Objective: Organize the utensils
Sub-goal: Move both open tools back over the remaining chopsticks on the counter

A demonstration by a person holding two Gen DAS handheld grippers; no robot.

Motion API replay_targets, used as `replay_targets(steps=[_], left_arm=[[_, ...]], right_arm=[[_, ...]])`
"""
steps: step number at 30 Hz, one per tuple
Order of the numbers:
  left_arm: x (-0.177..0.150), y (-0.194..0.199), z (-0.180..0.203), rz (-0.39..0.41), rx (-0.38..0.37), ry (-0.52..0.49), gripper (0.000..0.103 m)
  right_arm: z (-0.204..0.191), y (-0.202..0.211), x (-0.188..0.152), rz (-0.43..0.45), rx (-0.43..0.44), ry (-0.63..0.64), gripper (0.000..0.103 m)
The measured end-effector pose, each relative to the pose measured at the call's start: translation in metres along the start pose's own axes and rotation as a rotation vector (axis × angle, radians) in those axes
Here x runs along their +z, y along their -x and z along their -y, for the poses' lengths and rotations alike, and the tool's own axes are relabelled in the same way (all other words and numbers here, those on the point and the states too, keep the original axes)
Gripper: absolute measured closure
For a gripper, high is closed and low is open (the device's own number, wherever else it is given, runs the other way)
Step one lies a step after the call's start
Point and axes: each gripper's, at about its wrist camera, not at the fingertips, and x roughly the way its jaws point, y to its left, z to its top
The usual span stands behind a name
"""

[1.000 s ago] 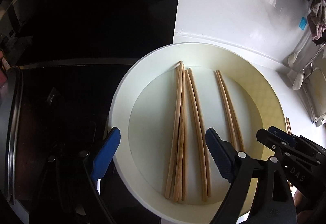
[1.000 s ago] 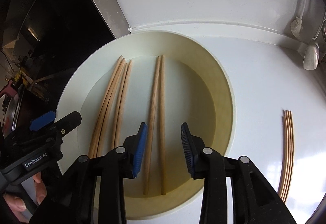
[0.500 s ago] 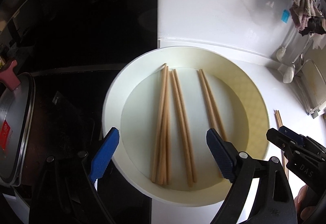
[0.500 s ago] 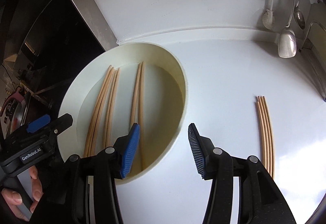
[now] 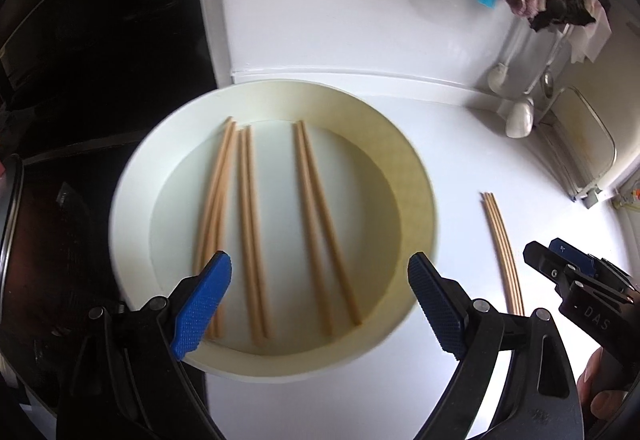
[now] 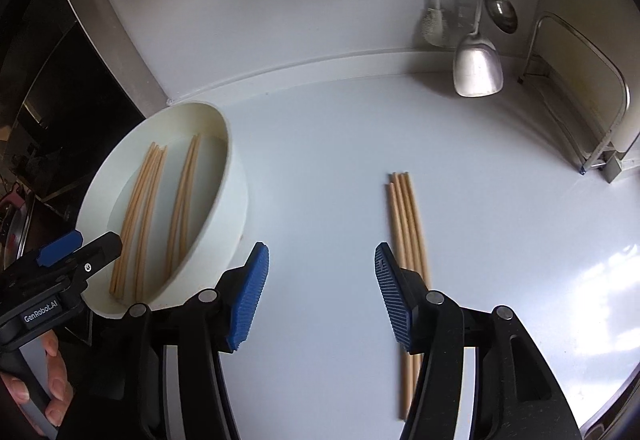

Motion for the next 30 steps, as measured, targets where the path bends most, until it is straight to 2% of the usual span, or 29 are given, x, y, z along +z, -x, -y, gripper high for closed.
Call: replay_targets(steps=[9, 16, 22, 30], left_arm=[[-0.013, -0.002, 0.05, -0.018, -0.027, -0.034, 0.014], [-0.023, -0.007, 0.078, -0.043, -0.046, -0.035, 0.014], [-0.033, -0.011, 0.097, -0.059, -0.018, -0.07, 0.014], [-0.038, -0.013, 0.105, -0.078, 0.011, -0.082, 0.014]], right_arm=[[0.061, 0.011, -0.021, -0.006, -0.072, -0.03, 0.048], [0.096, -0.006, -0.038, -0.036, -0.079, -0.061, 0.048], [0.107, -0.024, -0.048, -0.052, -0.062, -0.059, 0.048], [0.103, -0.04, -0.053, -0.054, -0.053, -0.023, 0.048]])
